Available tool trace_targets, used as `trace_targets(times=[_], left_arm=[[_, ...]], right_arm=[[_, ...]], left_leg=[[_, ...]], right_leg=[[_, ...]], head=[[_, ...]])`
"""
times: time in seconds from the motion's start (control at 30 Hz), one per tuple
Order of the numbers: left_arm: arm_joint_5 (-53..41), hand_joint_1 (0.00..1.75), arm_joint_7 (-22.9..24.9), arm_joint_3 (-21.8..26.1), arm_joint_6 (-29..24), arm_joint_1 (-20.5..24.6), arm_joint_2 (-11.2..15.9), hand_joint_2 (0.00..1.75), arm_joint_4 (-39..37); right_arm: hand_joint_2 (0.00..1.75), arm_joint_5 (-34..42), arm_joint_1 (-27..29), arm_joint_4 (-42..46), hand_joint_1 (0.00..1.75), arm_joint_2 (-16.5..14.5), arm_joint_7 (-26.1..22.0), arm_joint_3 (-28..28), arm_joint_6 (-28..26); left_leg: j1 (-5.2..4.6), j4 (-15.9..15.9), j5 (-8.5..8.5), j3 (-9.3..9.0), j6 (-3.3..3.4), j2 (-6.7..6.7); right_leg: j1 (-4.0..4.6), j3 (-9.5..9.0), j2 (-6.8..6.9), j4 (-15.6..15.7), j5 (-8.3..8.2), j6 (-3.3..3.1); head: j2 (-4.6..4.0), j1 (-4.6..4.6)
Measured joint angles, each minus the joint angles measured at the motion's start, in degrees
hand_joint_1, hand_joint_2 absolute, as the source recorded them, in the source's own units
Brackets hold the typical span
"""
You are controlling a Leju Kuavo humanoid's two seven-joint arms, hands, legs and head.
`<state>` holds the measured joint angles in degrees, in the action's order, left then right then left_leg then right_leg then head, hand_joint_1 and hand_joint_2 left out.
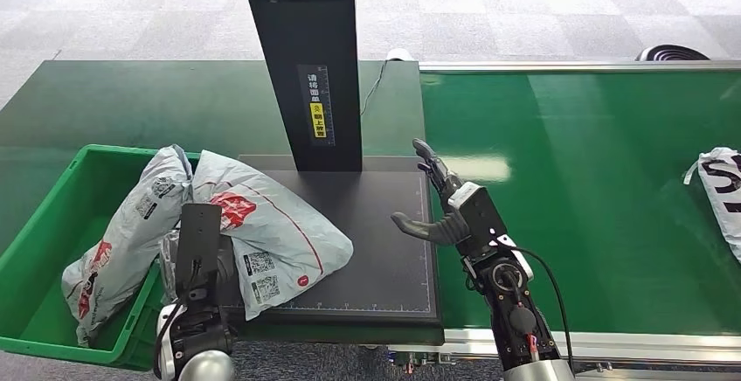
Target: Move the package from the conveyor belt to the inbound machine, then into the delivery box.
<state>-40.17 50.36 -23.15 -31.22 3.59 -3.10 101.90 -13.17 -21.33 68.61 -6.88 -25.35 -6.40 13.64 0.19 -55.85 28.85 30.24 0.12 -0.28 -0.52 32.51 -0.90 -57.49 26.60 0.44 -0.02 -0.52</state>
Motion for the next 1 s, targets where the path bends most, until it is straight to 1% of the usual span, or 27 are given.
trace_targets(times=[0.17,0.33,0.43,0.6,0.77,0.9,1.0], left_arm=[[8.6,1.75,0.0,-0.7,0.4,-0.6,1.3,1.75,4.6],[18.0,1.75,0.0,-1.4,-3.3,-0.3,3.8,1.75,10.3],[23.9,1.75,0.0,-0.9,-4.0,0.2,5.5,1.75,14.4],[25.3,1.75,0.0,2.6,-4.5,0.3,7.2,1.75,19.6],[25.3,1.75,0.0,6.4,-4.6,-0.4,7.6,1.75,22.7],[25.5,1.75,0.0,10.0,-4.6,-1.3,7.1,1.75,25.2],[27.4,1.75,0.0,13.8,-4.6,-1.5,5.5,1.75,27.1]], right_arm=[[1.75,0.5,0.0,0.0,0.0,0.2,0.0,0.0,0.0],[1.75,1.0,0.0,0.0,0.0,0.3,0.1,0.0,-0.3],[1.75,1.3,0.0,-0.1,0.0,0.4,0.3,0.0,-0.7],[1.75,1.7,0.0,-0.3,0.0,0.7,0.4,0.0,-1.3],[1.75,1.9,0.4,-0.3,0.0,1.0,0.4,0.0,-1.7],[1.75,2.0,1.6,0.1,0.0,1.2,0.4,0.0,-2.0],[1.75,2.0,2.4,0.6,0.0,1.4,0.5,0.0,-2.2]], left_leg=[[0.0,0.0,0.0,0.05,0.0,-0.01],[0.0,0.0,-0.01,0.07,-0.01,-0.02],[0.01,0.0,-0.01,0.1,-0.01,-0.05],[0.01,0.0,-0.02,0.11,-0.02,-0.07],[0.0,0.0,-0.02,0.12,-0.02,-0.1],[0.0,0.0,-0.01,0.13,-0.02,-0.12],[0.0,0.0,-0.01,0.14,-0.02,-0.14]], right_leg=[[0.0,0.03,0.01,0.0,0.0,0.0],[0.0,0.04,0.02,0.0,0.0,0.0],[0.0,0.04,0.04,0.0,0.0,0.0],[0.0,0.04,0.06,0.0,0.0,0.0],[0.0,0.05,0.07,0.0,0.01,-0.01],[0.0,0.05,0.08,0.0,0.01,-0.01],[0.0,0.05,0.09,0.0,0.01,-0.01]], head=[[0.01,0.0],[0.0,0.0],[0.01,0.0],[0.0,0.0],[0.0,-0.01],[0.0,0.0],[0.01,0.0]])
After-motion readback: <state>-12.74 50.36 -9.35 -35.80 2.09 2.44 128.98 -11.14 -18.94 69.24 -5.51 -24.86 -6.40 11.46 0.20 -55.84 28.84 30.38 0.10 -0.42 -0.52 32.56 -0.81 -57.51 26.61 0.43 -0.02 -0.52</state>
